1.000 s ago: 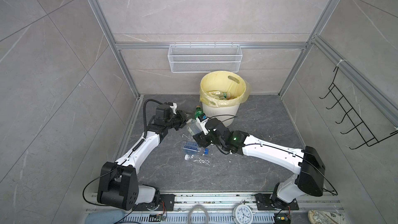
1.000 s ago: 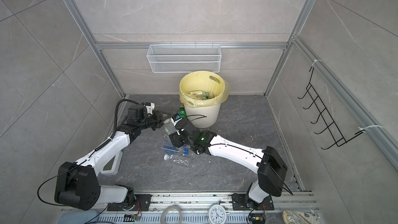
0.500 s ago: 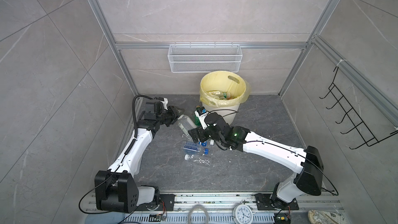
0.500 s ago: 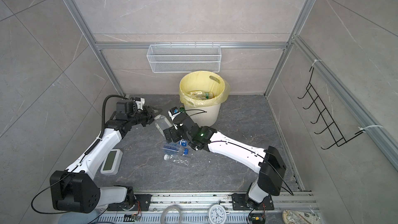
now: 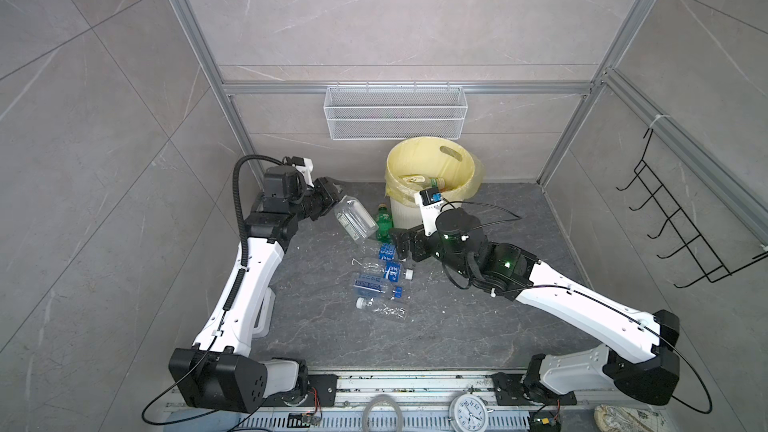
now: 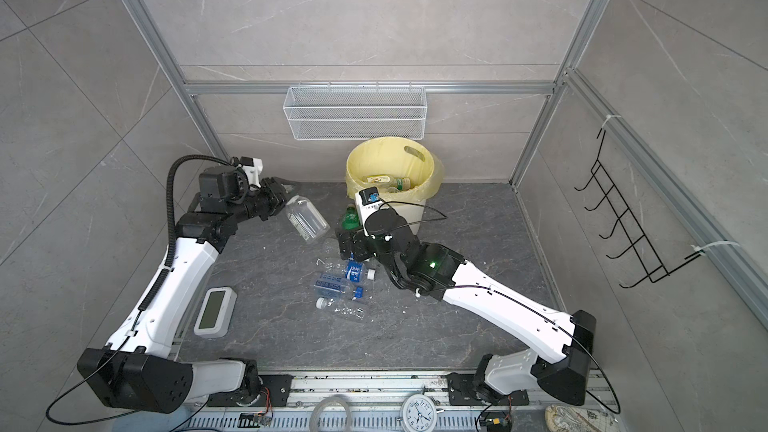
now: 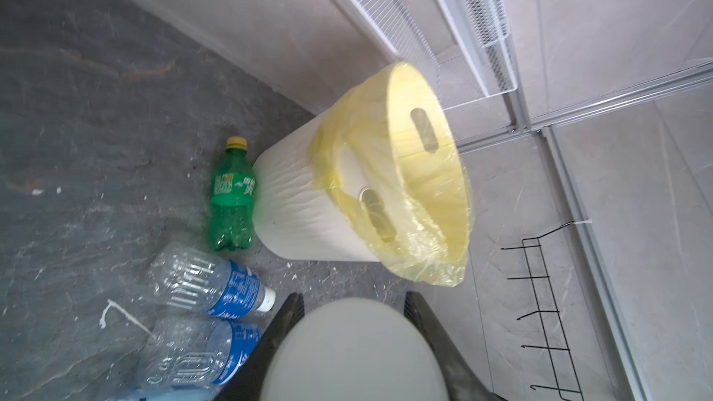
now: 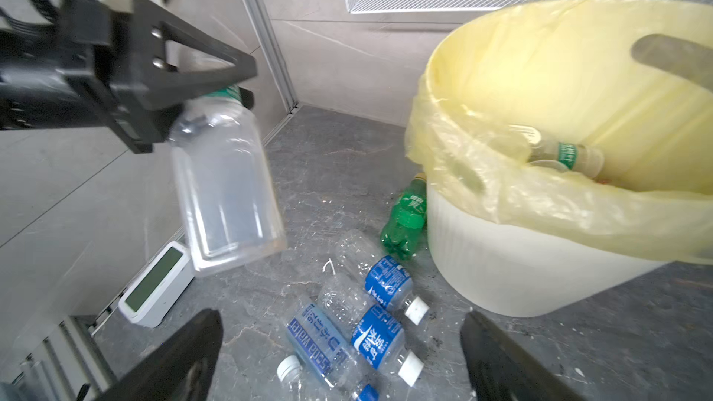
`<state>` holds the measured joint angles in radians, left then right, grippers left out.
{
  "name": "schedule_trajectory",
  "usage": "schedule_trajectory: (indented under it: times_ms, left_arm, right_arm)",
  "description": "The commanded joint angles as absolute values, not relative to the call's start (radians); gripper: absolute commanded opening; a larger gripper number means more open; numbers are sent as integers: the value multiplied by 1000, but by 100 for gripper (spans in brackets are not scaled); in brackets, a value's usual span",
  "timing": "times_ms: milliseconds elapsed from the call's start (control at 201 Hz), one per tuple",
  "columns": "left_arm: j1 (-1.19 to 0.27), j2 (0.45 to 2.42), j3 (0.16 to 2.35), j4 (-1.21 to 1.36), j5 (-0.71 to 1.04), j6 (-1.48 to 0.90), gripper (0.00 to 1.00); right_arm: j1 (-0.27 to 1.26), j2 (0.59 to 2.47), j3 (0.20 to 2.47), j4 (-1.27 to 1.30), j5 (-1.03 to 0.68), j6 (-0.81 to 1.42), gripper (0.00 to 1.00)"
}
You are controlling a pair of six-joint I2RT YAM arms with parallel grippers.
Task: Throw the plastic bottles in the bin
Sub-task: 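Raise the clear bottle over the bin with the left gripper while the right rises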
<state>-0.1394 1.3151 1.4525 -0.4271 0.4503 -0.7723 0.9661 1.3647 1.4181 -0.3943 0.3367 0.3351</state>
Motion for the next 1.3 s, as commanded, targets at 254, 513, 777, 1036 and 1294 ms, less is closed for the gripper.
schedule_trajectory:
  times_ms: [254, 513, 777, 1036, 1294]
  left_arm:
    - [-157, 1376, 1786, -420, 312, -681, 30]
    - [-269, 1553, 2108, -373, 269, -634, 28]
    - [-431, 1841, 2458, -370, 241, -597, 27]
    - [-504, 2169, 2667, -372, 213, -594, 43]
    - [-509, 2210, 2635, -381, 210, -604, 100]
  right_arm:
    - [784, 1384, 1601, -516, 264, 298, 99]
    - [688, 1372, 1727, -599, 252, 291, 99]
    - [603, 1328, 1798, -672, 257, 265, 99]
    - [488, 1350, 1802, -723, 144, 300, 99]
    - [472, 1334, 1763, -745, 74, 307, 99]
